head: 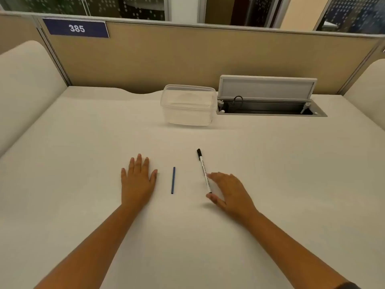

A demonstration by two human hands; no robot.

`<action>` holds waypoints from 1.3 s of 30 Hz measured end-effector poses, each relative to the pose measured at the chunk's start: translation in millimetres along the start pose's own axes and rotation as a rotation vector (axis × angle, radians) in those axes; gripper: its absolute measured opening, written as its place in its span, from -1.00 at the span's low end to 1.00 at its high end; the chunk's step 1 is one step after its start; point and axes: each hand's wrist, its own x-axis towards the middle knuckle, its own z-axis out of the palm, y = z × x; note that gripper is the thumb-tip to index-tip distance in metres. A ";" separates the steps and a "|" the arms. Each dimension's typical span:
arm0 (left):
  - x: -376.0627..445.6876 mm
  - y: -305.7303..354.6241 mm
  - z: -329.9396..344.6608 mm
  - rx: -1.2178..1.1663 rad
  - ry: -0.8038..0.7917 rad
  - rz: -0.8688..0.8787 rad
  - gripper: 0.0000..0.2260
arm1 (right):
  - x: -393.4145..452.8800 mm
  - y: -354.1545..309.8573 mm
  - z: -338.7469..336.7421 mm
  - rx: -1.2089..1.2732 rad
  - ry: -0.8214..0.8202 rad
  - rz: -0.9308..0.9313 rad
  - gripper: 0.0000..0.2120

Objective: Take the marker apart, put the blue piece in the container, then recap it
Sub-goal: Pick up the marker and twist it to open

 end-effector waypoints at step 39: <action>-51.4 12.7 -14.4 0.067 0.083 0.447 -0.28 | -22.9 -16.5 8.4 0.047 0.345 0.343 -0.95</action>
